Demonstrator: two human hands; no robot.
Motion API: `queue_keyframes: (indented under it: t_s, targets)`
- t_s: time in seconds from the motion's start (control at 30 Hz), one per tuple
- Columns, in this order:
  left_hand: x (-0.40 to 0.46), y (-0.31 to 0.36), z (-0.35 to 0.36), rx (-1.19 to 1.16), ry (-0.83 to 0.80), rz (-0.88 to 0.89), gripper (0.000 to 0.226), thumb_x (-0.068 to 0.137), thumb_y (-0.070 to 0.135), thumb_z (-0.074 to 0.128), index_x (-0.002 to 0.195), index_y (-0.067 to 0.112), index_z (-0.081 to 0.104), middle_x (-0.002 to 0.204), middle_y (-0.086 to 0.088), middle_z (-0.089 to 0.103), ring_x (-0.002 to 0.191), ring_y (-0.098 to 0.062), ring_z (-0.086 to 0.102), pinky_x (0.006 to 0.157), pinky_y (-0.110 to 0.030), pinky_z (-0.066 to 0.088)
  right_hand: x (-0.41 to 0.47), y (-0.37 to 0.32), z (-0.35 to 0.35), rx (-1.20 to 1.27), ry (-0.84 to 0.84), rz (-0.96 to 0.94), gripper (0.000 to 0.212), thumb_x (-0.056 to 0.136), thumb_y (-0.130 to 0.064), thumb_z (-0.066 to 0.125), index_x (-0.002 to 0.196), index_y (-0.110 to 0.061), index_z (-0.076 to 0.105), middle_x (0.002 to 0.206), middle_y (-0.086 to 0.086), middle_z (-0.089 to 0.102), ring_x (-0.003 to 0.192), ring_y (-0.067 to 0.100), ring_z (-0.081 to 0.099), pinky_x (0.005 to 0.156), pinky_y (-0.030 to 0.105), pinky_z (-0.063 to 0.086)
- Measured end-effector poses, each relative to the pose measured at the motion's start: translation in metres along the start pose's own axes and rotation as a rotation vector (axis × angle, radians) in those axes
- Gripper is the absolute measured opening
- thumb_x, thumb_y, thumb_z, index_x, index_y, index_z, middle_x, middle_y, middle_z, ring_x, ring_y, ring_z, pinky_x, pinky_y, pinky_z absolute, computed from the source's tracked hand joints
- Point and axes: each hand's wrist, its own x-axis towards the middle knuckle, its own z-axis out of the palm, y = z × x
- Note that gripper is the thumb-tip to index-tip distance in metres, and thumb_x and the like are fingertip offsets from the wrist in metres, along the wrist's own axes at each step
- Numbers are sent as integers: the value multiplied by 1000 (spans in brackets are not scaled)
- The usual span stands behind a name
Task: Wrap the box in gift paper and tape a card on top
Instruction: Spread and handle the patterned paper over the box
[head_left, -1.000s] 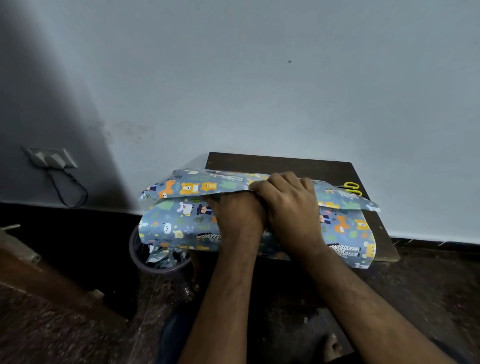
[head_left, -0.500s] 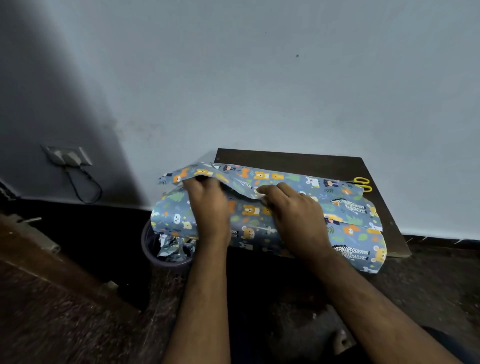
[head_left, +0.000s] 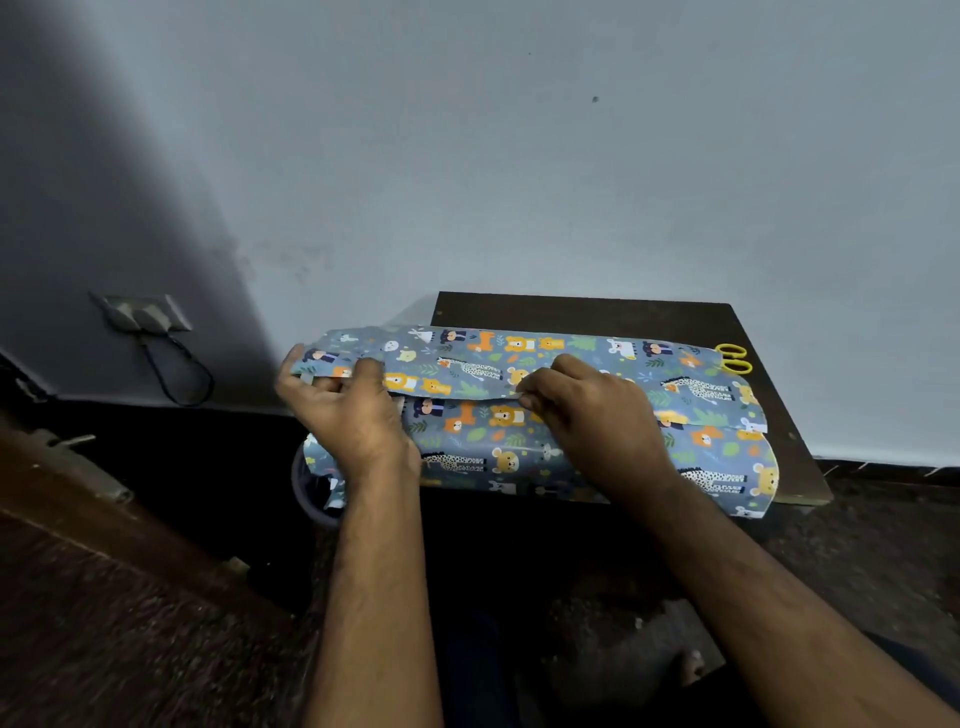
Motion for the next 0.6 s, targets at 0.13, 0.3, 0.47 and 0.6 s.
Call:
queue_keyframes:
  t_s: [0.13,0.3,0.47,0.6]
  targets:
    - [6,0,-10,96,69,169,67,77,-19,52,138,6,41,74,4,37,60,-7,41,70,-30,48,-2,-2,1,-20,5,-1,8,98,-29,65,96,-24,71,84,-1,61,61,31,61,49,34,46]
    - [1,14,-15,284,134,497,58,72,-14,44,127,0,52,86,-4,41,77,-19,52,76,-32,49,1,-1,1,-26,-12,-9,15,100,-32,60,98,-23,71,85,-1,62,64,29,62,50,37,49]
    - [-20,23,-3,519,-94,781,39,74,-10,45,101,6,67,96,-2,49,87,-35,54,78,-55,47,1,-1,2,-41,-14,-20,8,99,-27,65,98,-21,70,86,-1,61,63,29,61,49,37,48]
    - [-45,11,8,717,-659,847,30,82,-3,51,99,12,70,102,-2,60,95,-28,60,80,-50,50,2,-4,4,-85,12,-56,4,96,-17,67,98,-19,70,88,1,61,73,29,60,58,35,43]
